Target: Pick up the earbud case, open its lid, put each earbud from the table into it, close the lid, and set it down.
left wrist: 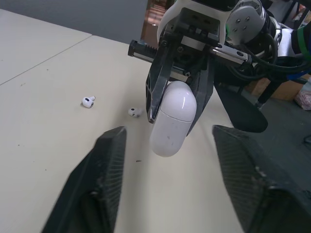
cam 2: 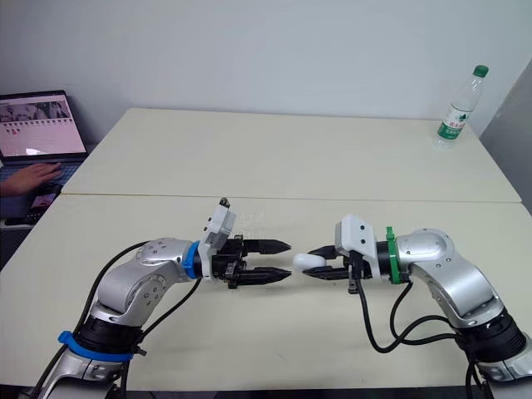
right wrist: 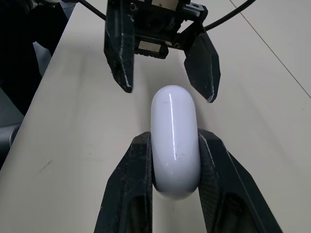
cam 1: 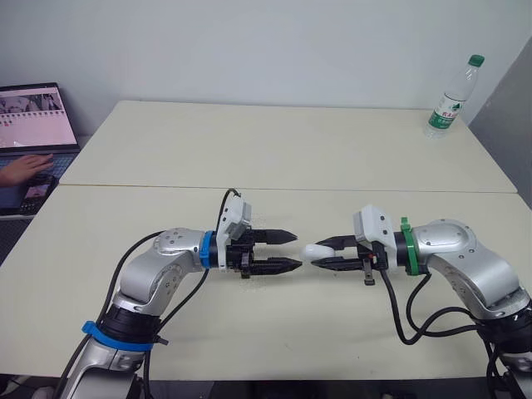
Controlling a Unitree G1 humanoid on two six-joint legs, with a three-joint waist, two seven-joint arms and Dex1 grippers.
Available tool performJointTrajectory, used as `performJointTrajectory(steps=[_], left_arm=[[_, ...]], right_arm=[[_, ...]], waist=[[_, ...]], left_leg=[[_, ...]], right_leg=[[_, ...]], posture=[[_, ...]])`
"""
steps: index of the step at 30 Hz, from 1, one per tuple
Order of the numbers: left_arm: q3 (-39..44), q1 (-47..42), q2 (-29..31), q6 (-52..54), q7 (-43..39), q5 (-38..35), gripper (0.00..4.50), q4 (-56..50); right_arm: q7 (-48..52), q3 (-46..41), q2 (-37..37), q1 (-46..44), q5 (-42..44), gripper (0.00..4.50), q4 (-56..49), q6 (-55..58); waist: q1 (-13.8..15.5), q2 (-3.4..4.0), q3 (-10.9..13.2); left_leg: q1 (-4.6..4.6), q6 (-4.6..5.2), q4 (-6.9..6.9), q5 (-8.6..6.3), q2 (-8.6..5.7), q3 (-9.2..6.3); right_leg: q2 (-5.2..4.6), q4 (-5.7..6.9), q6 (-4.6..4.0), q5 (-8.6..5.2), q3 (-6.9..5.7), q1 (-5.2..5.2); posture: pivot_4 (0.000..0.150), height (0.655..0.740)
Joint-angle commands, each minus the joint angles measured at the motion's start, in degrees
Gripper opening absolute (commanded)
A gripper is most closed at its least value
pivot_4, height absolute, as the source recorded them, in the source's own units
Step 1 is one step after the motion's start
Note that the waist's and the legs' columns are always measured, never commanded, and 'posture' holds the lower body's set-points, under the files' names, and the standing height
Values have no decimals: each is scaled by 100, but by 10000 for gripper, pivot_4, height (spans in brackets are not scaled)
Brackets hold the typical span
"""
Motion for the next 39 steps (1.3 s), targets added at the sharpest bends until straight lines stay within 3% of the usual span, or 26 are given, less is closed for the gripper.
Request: performJointTrajectory(steps=[1, 17, 20, 23, 38, 39], left_arm=[[-73, -126, -50, -153, -81, 96, 25910, -90], [-189, -267, -153, -249, -303, 232, 25910, 29], [-180, -258, -143, -207, -345, 202, 20731, 10], [-168, -235, -140, -180, -375, 181, 12261, -20], [-141, -235, -129, -132, -386, 172, 12224, 12], [-138, -245, -119, -64, -406, 126, 15724, 5]], right_arm=[[67, -90, -1, -164, -50, 8016, -266, -110], [255, 96, 8, -345, -155, 8016, -403, -7], [280, 76, 15, -350, -168, 8016, -395, -8], [293, 64, 12, -351, -171, 8016, -389, -10], [335, 20, -20, -391, -190, 8016, -251, -19], [336, 20, -17, -393, -194, 8016, -242, -23]], waist=[[0, 0, 0], [1, 0, 0], [0, 0, 0], [0, 0, 0], [0, 0, 0], [0, 0, 0]], left_leg=[[0, 0, 0, 0, 0, 0], [0, 0, 4, 0, -1, 1], [0, 0, 4, 0, -1, 0], [0, 0, 4, 0, -1, 0], [0, 0, 5, 0, -1, 0], [0, 0, 5, 0, -1, 0]], right_leg=[[0, 0, 0, 0, -1, 0], [0, 2, -1, 1, -2, 0], [0, 2, -1, 1, -2, 0], [0, 3, -1, 1, -2, 0], [0, 3, -1, 1, -2, 0], [0, 3, -1, 1, -2, 0]], posture=[[1500, 7362], [1500, 7362], [1500, 7362], [1500, 7362], [1500, 7362], [1500, 7362]])
